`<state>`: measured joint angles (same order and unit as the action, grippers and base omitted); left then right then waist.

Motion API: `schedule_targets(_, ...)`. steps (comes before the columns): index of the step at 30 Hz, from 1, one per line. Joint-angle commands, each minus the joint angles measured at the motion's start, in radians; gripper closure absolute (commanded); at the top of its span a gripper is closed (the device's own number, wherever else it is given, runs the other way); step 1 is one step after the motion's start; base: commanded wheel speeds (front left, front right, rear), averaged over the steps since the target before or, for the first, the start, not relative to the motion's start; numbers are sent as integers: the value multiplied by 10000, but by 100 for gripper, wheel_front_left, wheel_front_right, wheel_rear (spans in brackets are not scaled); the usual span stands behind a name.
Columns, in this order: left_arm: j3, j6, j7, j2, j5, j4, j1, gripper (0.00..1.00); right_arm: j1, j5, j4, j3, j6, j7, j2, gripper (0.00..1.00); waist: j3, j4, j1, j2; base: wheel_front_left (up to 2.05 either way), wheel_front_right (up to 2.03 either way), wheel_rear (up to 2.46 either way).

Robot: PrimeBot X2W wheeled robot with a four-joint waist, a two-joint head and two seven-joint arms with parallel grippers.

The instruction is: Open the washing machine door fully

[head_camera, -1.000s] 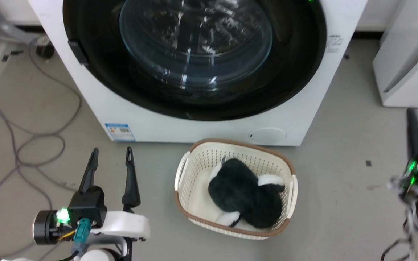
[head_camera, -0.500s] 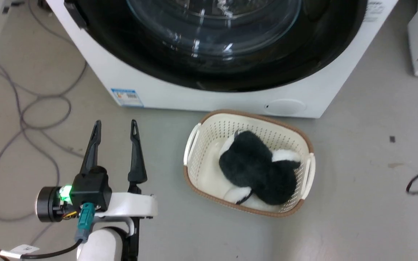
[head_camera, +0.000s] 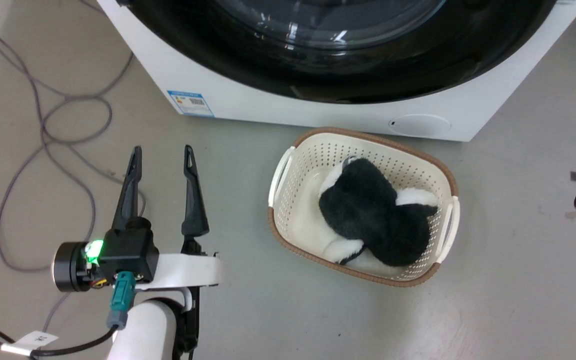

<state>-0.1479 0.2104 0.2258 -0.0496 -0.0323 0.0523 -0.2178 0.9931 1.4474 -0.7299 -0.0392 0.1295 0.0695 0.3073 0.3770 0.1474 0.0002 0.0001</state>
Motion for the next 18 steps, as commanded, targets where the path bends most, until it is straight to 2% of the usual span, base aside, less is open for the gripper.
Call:
schedule_targets(1, -45, 109, 109, -6, -70, 59, -254, 0, 526, 197, -317, 142, 11, 83, 147, 100, 129, 86, -2, -1, 0, 0, 0)
schedule_targets(8, -99, 305, 255, -7, -159, 54, -358, 0, 1336, 578, -981, 846, 11, 660, 99, 100, 373, 153, -2, -1, 0, 0, 0)
schedule_targets(9, -146, 377, 317, -7, -201, 22, -392, 0, 1392, 846, -1046, 1164, 12, 1188, 108, 100, 389, 161, -2, -1, 0, 0, 0)
schedule_targets(18, -42, 267, 360, -7, -212, -83, -224, 0, 623, 1118, -535, 1782, 12, 2578, 74, 100, -13, -52, -2, -1, 0, 0, 0)
